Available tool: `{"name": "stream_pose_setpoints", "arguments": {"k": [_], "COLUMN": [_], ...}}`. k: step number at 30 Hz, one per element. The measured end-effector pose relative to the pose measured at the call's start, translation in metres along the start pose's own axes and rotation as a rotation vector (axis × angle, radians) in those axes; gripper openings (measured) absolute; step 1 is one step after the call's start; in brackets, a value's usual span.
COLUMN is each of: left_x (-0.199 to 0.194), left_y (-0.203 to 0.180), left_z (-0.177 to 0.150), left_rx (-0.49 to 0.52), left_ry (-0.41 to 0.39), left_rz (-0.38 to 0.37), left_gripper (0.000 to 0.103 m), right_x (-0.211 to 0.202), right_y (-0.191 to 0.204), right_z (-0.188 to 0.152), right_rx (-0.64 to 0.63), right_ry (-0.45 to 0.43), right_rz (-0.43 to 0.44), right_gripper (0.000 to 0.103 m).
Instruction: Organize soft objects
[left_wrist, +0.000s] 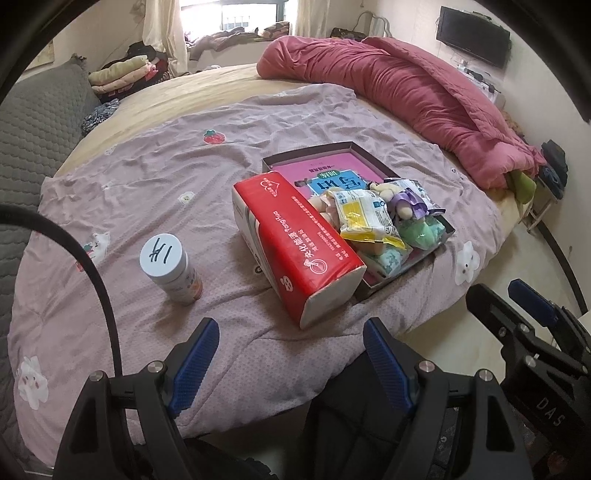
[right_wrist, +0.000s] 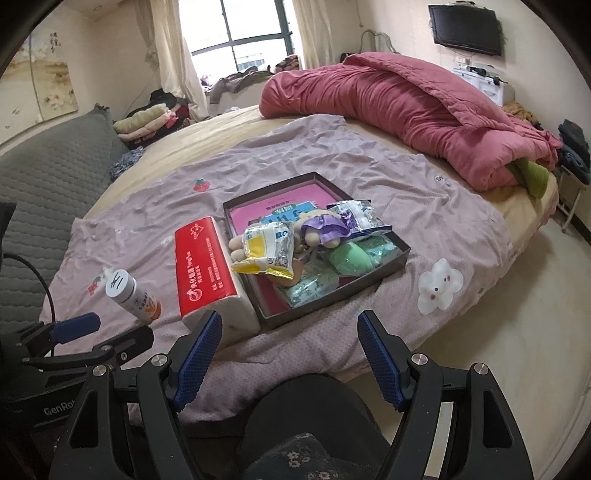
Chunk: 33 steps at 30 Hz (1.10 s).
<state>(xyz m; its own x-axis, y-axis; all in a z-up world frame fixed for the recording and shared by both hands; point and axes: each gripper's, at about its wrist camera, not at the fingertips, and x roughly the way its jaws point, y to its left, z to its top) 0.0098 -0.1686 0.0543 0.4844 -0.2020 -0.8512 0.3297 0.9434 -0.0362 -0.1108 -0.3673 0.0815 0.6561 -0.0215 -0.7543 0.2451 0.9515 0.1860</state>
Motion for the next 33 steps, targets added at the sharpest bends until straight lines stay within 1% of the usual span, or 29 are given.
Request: {"name": "stream_pose_setpoints", "arguments": {"k": [17,33], "left_x": [0.0006,0.0012], "left_y": [0.0005,0.0008], "left_z": [-0.0025,-0.0039], "left_rx": [0.001,-0.003], "left_ry": [0.003,-0.010], "left_rz": [-0.012,-0.016], "left_gripper": [0.080,0.080], "right_x": [-0.0037,0.0001], "right_y": [0.0068,0.0022], "right_z": [0.0047,0.0029], "right_rx": [-0.029,-0.009], "right_ry": [-0.009,-0.002], "right_rz": [-0.007,-0.002], "right_gripper": [0.077,0.077]}}
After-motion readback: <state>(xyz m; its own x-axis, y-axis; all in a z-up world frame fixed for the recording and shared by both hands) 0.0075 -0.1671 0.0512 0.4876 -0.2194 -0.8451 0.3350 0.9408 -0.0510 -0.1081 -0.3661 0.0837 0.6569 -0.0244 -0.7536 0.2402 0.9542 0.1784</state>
